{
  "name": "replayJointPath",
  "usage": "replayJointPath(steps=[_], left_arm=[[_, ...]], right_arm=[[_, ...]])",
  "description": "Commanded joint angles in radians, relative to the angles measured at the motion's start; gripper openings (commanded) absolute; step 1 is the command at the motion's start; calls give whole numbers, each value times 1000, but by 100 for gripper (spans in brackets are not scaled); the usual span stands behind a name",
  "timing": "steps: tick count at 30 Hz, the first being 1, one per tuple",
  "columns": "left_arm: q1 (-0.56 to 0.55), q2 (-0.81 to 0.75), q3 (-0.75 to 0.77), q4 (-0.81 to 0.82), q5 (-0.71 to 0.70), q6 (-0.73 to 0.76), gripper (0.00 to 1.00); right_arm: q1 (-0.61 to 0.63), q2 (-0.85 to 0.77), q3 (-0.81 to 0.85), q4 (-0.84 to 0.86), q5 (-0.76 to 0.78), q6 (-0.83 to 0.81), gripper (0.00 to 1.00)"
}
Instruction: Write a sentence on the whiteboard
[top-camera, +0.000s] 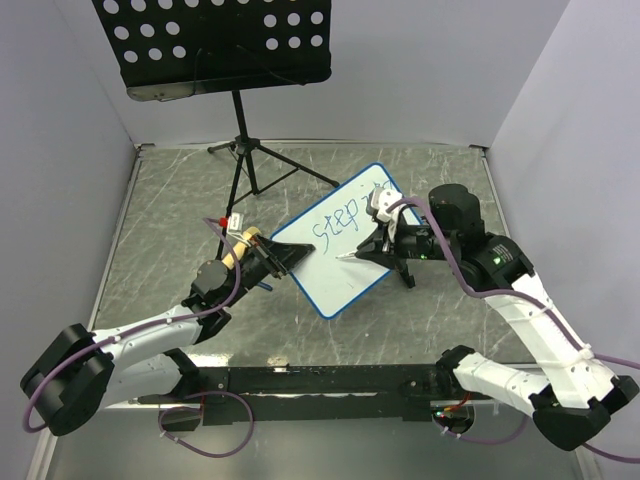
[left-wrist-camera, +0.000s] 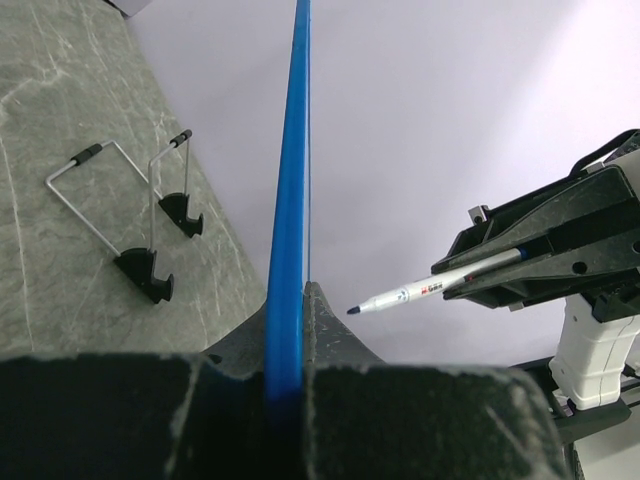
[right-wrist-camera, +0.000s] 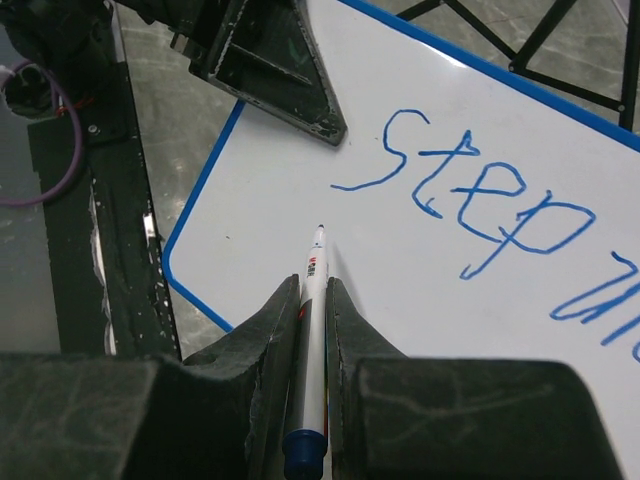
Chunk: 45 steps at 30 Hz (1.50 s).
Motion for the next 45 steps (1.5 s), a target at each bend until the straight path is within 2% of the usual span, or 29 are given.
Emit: replayJointPath(steps=[1, 20, 32, 45], left_arm=[[-13, -21, 67, 117, -46, -20, 1], [-27, 9, 101, 137, -66, -42, 1], [-28, 8, 101, 141, -63, -34, 1], [-28, -49, 93, 86, -92, -8, 1]], right_arm=[[25, 1, 29, 12, 10, -15, 0], [68, 62, 12, 17, 82, -26, 0], [80, 89, 26, -34, -15, -54, 0], [42, 6, -48, -24, 105, -49, 0]])
